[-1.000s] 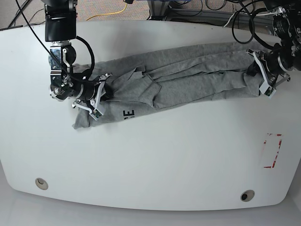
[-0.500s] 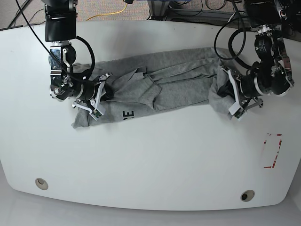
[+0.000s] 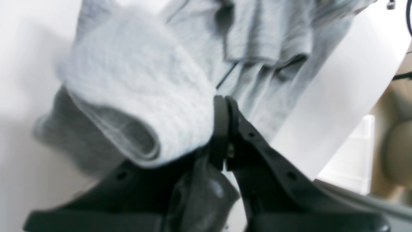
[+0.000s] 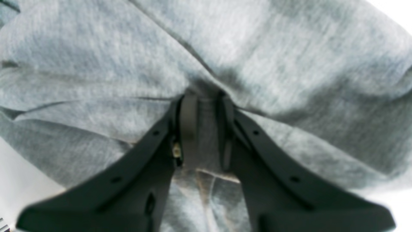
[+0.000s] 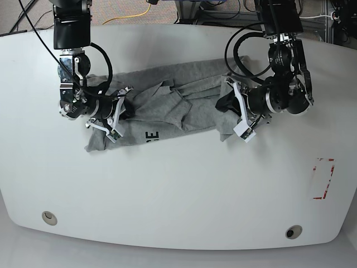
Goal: Layout the t-shirt on the table in an organized manner, then fold the t-shirt properly
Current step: 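Fold the lifted strip end with the left gripper toward the right gripper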
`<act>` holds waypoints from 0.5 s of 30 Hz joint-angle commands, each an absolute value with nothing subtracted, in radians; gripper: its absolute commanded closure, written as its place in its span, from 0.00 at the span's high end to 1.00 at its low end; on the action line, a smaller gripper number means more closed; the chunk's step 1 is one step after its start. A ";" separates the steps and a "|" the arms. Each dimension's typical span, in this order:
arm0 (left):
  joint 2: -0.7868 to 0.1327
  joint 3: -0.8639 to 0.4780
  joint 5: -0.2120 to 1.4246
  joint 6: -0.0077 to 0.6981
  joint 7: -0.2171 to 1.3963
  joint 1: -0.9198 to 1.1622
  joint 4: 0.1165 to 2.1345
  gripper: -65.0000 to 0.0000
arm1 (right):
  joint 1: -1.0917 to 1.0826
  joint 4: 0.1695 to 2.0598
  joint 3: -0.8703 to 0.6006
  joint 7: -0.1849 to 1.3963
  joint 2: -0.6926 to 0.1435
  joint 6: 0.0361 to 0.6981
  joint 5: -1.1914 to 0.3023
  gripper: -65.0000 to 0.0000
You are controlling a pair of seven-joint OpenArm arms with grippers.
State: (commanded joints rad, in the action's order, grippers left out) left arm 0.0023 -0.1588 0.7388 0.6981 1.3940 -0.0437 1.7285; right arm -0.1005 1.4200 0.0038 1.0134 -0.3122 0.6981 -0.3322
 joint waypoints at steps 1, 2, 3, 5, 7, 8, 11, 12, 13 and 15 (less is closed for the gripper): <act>0.008 -0.159 0.739 0.698 1.389 -0.045 1.722 0.07 | -0.101 1.420 0.004 1.013 -0.312 0.698 -0.332 0.15; 0.016 -0.159 0.739 0.698 1.383 -0.050 1.719 0.07 | -0.101 1.420 0.004 1.013 -0.312 0.698 -0.332 0.15; 0.024 -0.159 0.739 0.698 1.380 -0.054 1.712 0.07 | -0.101 1.420 0.004 1.013 -0.312 0.698 -0.334 0.15; 0.030 -0.159 0.739 0.698 1.379 -0.058 1.699 0.07 | -0.101 1.420 0.004 1.015 -0.312 0.698 -0.334 0.15; 0.035 -0.159 0.739 0.698 1.377 -0.062 1.673 0.07 | -0.101 1.420 0.004 1.015 -0.311 0.698 -0.334 0.15; 0.035 -0.159 0.739 0.698 1.377 -0.071 1.664 0.07 | -0.101 1.420 0.004 1.015 -0.311 0.698 -0.334 0.15; 0.035 -0.159 0.739 0.698 1.377 -0.090 1.643 0.08 | -0.101 1.420 0.004 1.015 -0.311 0.698 -0.334 0.15; 0.035 -0.159 0.739 0.698 1.377 -0.090 1.639 0.09 | -0.101 1.420 0.004 1.015 -0.311 0.698 -0.334 0.15; 0.035 -0.159 0.740 0.698 1.377 -0.091 1.638 0.11 | -0.101 1.420 0.004 1.015 -0.311 0.698 -0.334 0.15; 0.042 -0.157 0.745 0.698 1.377 -0.093 1.635 0.21 | -0.101 1.420 0.004 1.015 -0.311 0.698 -0.334 0.15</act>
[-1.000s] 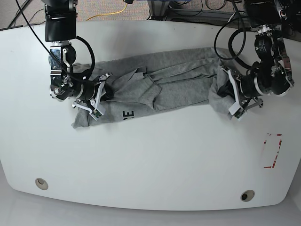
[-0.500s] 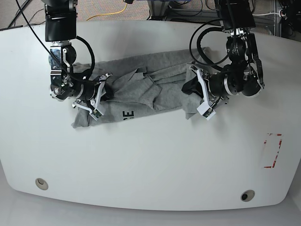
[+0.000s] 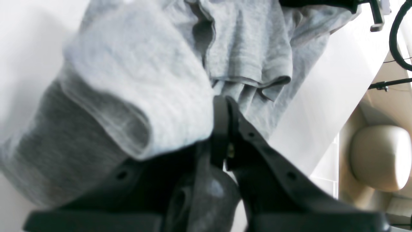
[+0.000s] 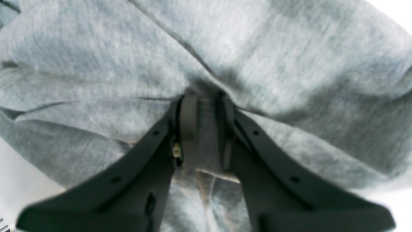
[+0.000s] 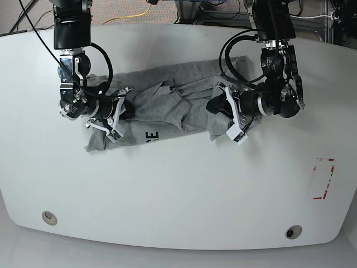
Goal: Layout the t-shirt on the table in an organized manner, then fold the t-shirt properly
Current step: 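Fold the lifted strip end with the left gripper toward the right gripper, then release the folded end and move the left gripper back over the fold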
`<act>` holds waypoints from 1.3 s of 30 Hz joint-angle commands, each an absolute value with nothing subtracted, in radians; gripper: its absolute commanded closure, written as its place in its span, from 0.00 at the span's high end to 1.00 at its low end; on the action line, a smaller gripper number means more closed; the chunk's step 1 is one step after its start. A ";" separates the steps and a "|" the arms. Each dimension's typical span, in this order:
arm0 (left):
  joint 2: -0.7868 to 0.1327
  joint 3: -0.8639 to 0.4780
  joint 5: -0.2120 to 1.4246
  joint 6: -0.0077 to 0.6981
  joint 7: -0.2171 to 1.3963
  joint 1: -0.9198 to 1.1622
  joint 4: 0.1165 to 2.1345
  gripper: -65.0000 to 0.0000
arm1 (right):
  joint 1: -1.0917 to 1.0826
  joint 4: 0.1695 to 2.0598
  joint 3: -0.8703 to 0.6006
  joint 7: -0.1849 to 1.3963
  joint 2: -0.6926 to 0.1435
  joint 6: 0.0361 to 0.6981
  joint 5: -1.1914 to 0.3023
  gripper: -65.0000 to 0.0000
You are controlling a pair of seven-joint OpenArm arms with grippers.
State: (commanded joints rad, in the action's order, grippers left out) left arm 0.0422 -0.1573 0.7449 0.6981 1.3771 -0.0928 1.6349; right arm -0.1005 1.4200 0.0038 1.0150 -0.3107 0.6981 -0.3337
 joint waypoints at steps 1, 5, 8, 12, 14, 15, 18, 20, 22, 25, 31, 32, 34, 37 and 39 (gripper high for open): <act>0.044 -0.157 0.748 0.698 1.380 -0.093 1.636 0.25 | -0.101 1.420 0.004 1.015 -0.311 0.698 -0.334 0.15; 0.045 -0.116 0.754 0.698 1.395 -0.116 1.636 0.36 | -0.101 1.420 0.004 1.015 -0.311 0.698 -0.334 0.15; 0.041 -0.044 0.819 0.698 1.396 -0.131 1.639 0.36 | -0.102 1.420 0.004 1.023 -0.311 0.698 -0.334 0.15; 0.012 -0.004 0.920 0.698 1.396 -0.170 1.641 0.36 | -0.116 1.420 0.004 1.041 -0.311 0.698 -0.334 0.15; 0.005 -0.005 0.951 0.698 1.396 -0.191 1.641 0.36 | -0.119 1.420 0.004 1.041 -0.309 0.698 -0.334 0.15; 0.004 -0.005 0.955 0.698 1.396 -0.196 1.641 0.36 | -0.120 1.420 0.004 1.041 -0.309 0.698 -0.334 0.15; -0.050 -0.013 0.984 0.698 1.396 -0.223 1.647 0.36 | -0.120 1.420 0.004 1.041 -0.309 0.698 -0.334 0.15; -0.088 -0.045 0.984 0.698 1.396 -0.226 1.656 0.36 | -0.120 1.420 0.004 1.046 -0.309 0.698 -0.329 0.15; -0.130 -0.094 0.986 0.698 1.396 -0.226 1.664 0.36 | -0.120 1.420 0.004 1.046 -0.309 0.698 -0.329 0.15; -0.208 -0.162 0.980 0.698 1.396 -0.225 1.679 0.36 | -0.120 1.420 0.004 1.046 -0.309 0.698 -0.332 0.15; -0.300 -0.254 0.958 0.698 1.379 -0.186 1.679 0.35 | -0.120 1.422 0.002 1.046 -0.308 0.698 -0.334 0.15; -0.305 -0.260 0.952 0.698 1.377 -0.177 1.682 0.34 | -0.120 1.422 0.002 1.046 -0.302 0.698 -0.334 0.15; -0.309 -0.268 0.938 0.698 1.377 -0.159 1.684 0.28 | -0.120 1.422 0.002 1.046 -0.291 0.698 -0.328 0.15; -0.308 -0.268 0.886 0.698 1.376 -0.137 1.684 0.15 | -0.120 1.422 0.002 1.046 -0.286 0.698 -0.329 0.15; -0.300 -0.266 0.845 0.698 1.376 -0.124 1.684 0.11 | -0.120 1.422 0.002 1.046 -0.285 0.698 -0.326 0.15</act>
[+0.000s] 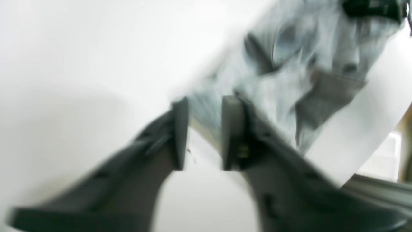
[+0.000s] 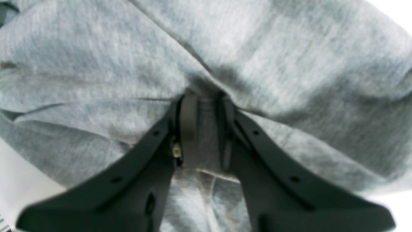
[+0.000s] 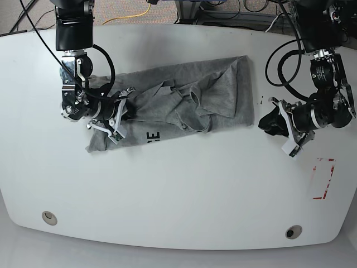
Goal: Layout the t-shirt on the table in an organized manner, then fold the t-shirt properly
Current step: 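Release the folded end and move the left gripper back over the fold, then grasp the folded section with the left gripper near its middle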
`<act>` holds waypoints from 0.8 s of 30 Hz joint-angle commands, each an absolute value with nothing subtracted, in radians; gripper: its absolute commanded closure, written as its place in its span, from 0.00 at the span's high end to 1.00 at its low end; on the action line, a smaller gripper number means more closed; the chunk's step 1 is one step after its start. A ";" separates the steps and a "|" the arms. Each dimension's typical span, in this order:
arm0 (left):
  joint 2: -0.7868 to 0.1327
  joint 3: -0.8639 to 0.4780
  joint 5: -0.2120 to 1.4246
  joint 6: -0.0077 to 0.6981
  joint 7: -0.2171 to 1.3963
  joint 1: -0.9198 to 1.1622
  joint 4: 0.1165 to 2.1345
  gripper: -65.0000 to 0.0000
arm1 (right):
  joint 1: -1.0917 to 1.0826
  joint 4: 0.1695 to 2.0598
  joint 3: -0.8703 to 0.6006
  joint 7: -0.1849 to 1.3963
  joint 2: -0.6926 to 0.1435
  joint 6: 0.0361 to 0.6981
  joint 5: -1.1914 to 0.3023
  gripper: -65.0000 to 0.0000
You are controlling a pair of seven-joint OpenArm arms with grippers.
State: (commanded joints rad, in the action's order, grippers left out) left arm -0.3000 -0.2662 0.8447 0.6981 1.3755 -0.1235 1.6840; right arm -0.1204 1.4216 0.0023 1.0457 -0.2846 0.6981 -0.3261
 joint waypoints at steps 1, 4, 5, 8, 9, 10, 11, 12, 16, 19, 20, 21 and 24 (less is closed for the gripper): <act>-0.285 -0.266 0.814 0.698 1.374 -0.117 1.684 0.10 | -0.120 1.422 0.002 1.046 -0.285 0.698 -0.329 0.15; -0.248 -0.268 0.730 0.698 1.372 -0.104 1.684 0.10 | -0.120 1.420 0.002 1.046 -0.285 0.698 -0.329 0.15; -0.237 -0.266 0.707 0.698 1.369 -0.099 1.685 0.10 | -0.120 1.420 0.002 1.046 -0.283 0.698 -0.331 0.15; -0.199 -0.265 0.644 0.698 1.357 -0.090 1.684 0.10 | -0.120 1.420 0.002 1.046 -0.283 0.698 -0.331 0.15; -0.186 -0.262 0.627 0.698 1.354 -0.088 1.682 0.10 | -0.120 1.420 0.002 1.046 -0.283 0.698 -0.331 0.15; -0.179 -0.252 0.611 0.698 1.354 -0.088 1.681 0.10 | -0.120 1.420 0.002 1.046 -0.283 0.698 -0.331 0.15; -0.166 -0.228 0.590 0.698 1.351 -0.088 1.679 0.10 | -0.120 1.420 0.002 1.046 -0.283 0.698 -0.332 0.15; -0.162 -0.216 0.579 0.698 1.346 -0.090 1.679 0.10 | -0.120 1.420 0.002 1.046 -0.283 0.698 -0.332 0.15; -0.142 -0.148 0.541 0.698 1.320 -0.090 1.679 0.10 | -0.120 1.420 0.002 1.046 -0.283 0.698 -0.332 0.15; -0.122 -0.110 0.530 0.698 1.316 -0.088 1.679 0.10 | -0.120 1.420 0.002 1.046 -0.283 0.698 -0.332 0.15; -0.120 -0.104 0.529 0.698 1.316 -0.088 1.679 0.10 | -0.120 1.420 0.002 1.046 -0.283 0.698 -0.332 0.15; -0.119 -0.091 0.529 0.698 1.316 -0.088 1.679 0.10 | -0.120 1.420 0.002 1.046 -0.283 0.698 -0.332 0.15; -0.107 -0.054 0.529 0.698 1.316 -0.088 1.679 0.10 | -0.120 1.420 0.002 1.046 -0.283 0.698 -0.332 0.15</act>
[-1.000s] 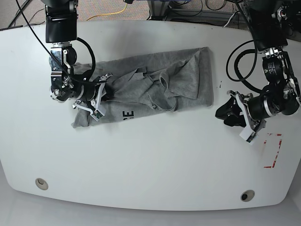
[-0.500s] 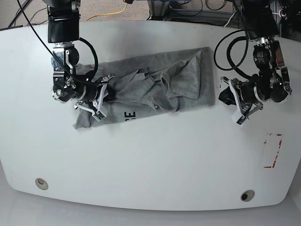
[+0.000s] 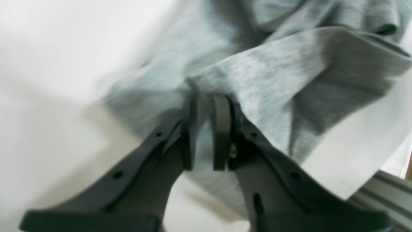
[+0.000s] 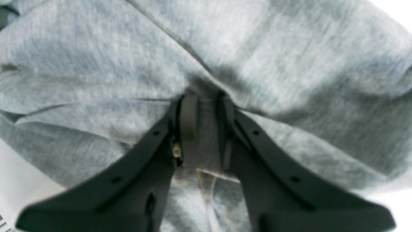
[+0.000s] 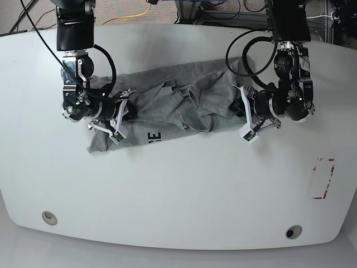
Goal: Layout the t-shirt on the table in an organized manner, then fold the t-shirt properly
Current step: 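Grasp the folded section with the left gripper near its middle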
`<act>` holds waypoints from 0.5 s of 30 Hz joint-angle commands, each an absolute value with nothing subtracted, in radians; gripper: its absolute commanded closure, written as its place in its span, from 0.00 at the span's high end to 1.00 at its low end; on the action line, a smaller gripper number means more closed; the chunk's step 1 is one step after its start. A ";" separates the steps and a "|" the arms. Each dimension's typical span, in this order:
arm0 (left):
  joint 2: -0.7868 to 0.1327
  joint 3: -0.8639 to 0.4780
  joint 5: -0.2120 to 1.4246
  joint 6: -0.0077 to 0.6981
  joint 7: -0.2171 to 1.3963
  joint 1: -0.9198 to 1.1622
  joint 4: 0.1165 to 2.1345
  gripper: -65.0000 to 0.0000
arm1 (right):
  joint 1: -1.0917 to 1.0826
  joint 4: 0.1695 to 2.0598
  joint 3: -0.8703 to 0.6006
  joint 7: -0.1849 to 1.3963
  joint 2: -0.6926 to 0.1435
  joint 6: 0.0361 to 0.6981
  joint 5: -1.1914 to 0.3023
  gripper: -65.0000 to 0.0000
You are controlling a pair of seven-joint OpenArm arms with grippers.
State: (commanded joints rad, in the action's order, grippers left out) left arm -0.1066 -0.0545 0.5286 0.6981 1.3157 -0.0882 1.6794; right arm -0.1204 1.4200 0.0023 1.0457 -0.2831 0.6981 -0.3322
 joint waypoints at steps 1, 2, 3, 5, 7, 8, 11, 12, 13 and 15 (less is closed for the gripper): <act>-0.107 -0.045 0.529 0.698 1.316 -0.088 1.679 0.10 | -0.120 1.420 0.002 1.046 -0.283 0.698 -0.332 0.15; -0.105 -0.033 0.529 0.698 1.316 -0.088 1.679 0.10 | -0.120 1.420 0.002 1.046 -0.283 0.698 -0.332 0.15; -0.102 -0.025 0.530 0.698 1.316 -0.088 1.679 0.10 | -0.120 1.420 0.002 1.046 -0.283 0.698 -0.332 0.15; -0.084 -0.012 0.530 0.698 1.319 -0.088 1.682 0.10 | -0.120 1.420 0.002 1.046 -0.283 0.698 -0.332 0.15; -0.076 -0.010 0.532 0.698 1.320 -0.085 1.685 0.10 | -0.120 1.420 0.002 1.046 -0.283 0.698 -0.332 0.15; -0.067 -0.008 0.533 0.698 1.322 -0.085 1.687 0.10 | -0.120 1.420 0.002 1.046 -0.283 0.698 -0.332 0.15; -0.047 -0.008 0.535 0.698 1.340 -0.088 1.687 0.10 | -0.120 1.420 0.002 1.046 -0.283 0.698 -0.332 0.15; -0.038 -0.008 0.536 0.698 1.345 -0.090 1.687 0.10 | -0.120 1.420 0.002 1.046 -0.283 0.698 -0.332 0.15; -0.028 -0.007 0.541 0.698 1.348 -0.090 1.687 0.10 | -0.120 1.420 0.002 1.046 -0.283 0.698 -0.332 0.15; -0.016 0.004 0.578 0.698 1.354 -0.091 1.687 0.10 | -0.120 1.420 0.002 1.046 -0.283 0.698 -0.332 0.15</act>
State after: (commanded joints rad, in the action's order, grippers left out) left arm -0.0161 0.0038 0.5777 0.6981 1.3541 -0.0913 1.6870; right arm -0.1204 1.4200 0.0023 1.0457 -0.2831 0.6981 -0.3322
